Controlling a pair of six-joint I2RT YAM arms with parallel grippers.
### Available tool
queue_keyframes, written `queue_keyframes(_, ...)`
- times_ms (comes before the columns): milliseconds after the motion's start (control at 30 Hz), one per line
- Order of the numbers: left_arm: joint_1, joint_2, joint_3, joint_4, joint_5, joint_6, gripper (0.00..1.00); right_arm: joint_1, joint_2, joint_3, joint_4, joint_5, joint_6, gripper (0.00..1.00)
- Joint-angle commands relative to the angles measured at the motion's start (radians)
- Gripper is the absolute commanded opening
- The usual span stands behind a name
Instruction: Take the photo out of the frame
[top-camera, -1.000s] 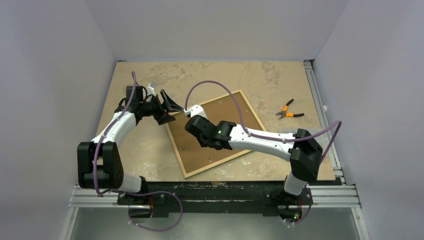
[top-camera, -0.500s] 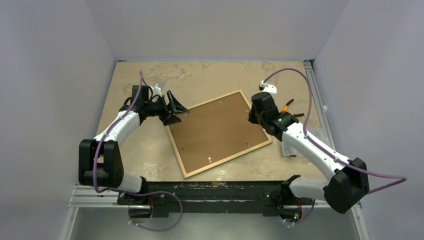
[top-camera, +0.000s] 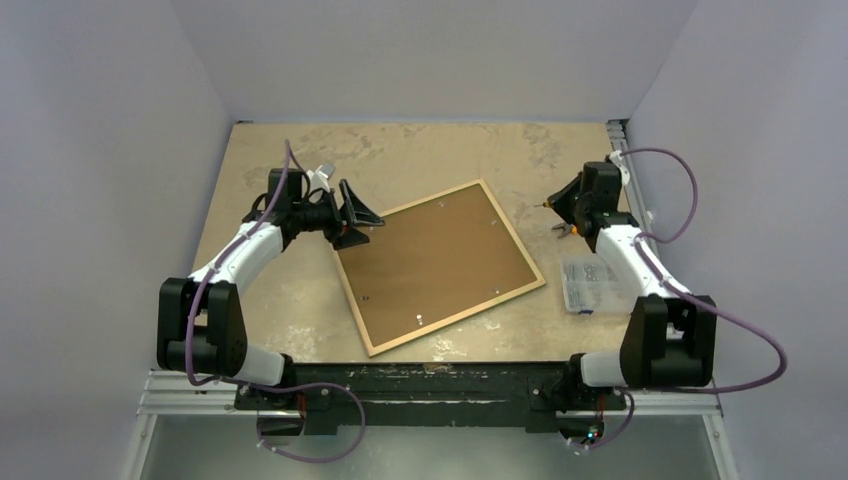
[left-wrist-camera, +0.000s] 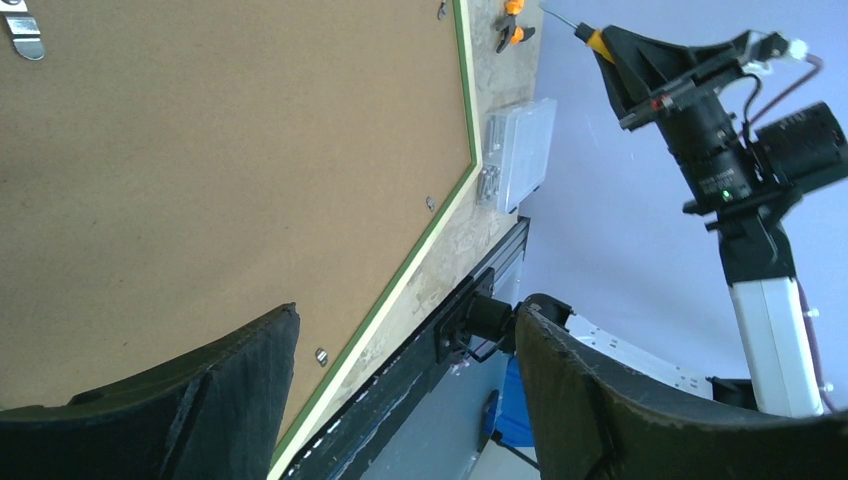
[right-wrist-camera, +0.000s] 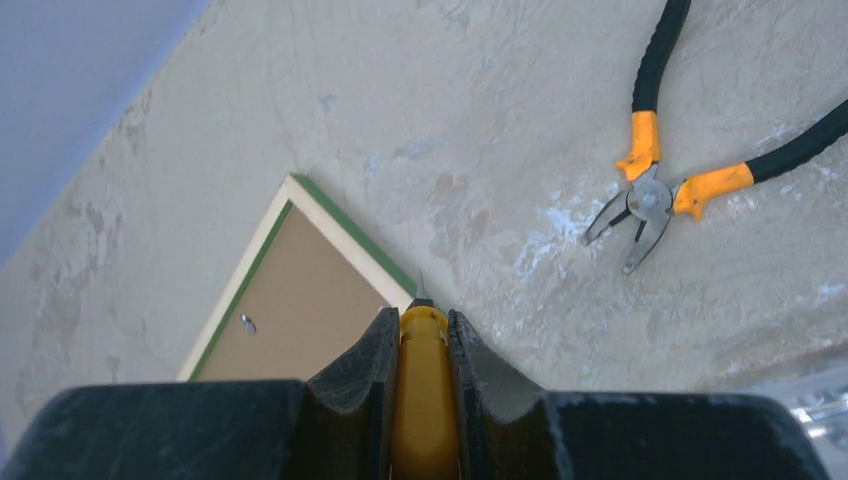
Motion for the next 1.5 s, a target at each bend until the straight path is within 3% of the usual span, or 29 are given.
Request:
queue_keyframes(0,-0.007,-0.003,0.005,0.059,0.038,-0.023,0.77,-0.108,0.087,0.018,0.149,-0.149,0.075,0.00)
queue_keyframes(400,-0.009,-0.001,0.000,0.076,0.048,-0.035,0.77,-0.310,0.402,0.077,0.353,-0.473,0.168,0.00)
queue_keyframes(933,-0.010,-0.001,-0.001,0.081,0.054,-0.038,0.77,-0.333,0.643,0.279,0.357,-0.583,0.118,0.05)
queue_keyframes(1467,-0.013,0.000,-0.006,0.086,0.054,-0.042,0.77,-0.360,0.701,0.259,0.337,-0.565,0.057,0.26)
